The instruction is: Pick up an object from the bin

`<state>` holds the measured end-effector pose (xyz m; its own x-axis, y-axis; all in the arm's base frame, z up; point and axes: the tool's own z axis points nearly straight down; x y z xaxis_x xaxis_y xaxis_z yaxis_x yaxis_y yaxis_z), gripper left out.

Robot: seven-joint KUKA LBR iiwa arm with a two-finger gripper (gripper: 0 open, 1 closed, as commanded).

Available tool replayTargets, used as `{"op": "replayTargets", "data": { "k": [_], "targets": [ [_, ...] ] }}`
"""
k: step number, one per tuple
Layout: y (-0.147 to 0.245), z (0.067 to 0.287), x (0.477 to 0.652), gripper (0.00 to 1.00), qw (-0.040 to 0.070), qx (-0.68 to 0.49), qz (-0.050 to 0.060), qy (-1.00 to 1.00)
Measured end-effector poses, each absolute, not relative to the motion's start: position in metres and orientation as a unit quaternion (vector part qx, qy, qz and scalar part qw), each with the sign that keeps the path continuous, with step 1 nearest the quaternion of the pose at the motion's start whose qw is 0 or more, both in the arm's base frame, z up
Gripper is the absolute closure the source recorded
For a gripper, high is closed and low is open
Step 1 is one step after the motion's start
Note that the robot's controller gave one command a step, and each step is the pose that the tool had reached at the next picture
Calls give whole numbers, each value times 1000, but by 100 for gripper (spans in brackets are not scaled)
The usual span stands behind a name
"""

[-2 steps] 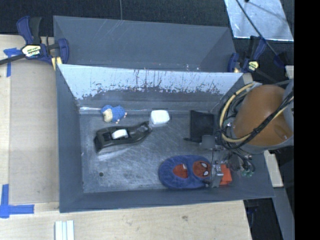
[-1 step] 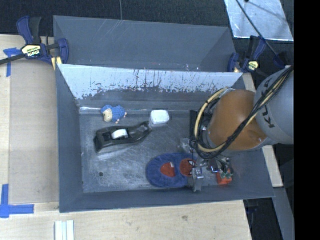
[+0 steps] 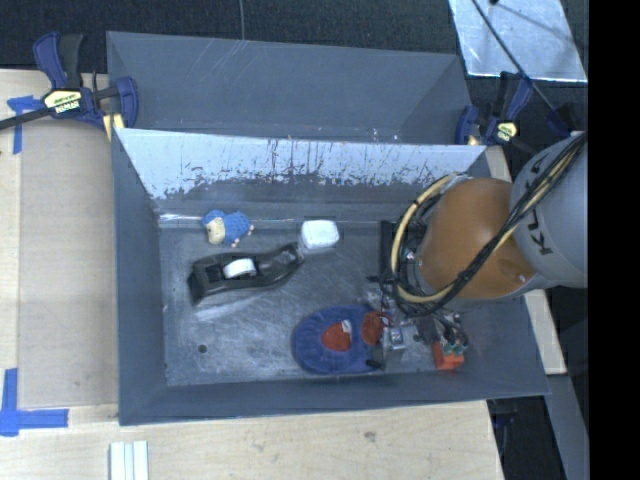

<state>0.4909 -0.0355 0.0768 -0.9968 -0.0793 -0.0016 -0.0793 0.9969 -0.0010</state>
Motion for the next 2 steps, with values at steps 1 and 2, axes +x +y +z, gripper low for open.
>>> {"op": "replayTargets", "data": {
  "k": [1,2],
  "targets": [
    [-33,152,514,100,6,-42,-1,999],
    [-5,334,524,100,6,-39,0,999]
  ]
}}
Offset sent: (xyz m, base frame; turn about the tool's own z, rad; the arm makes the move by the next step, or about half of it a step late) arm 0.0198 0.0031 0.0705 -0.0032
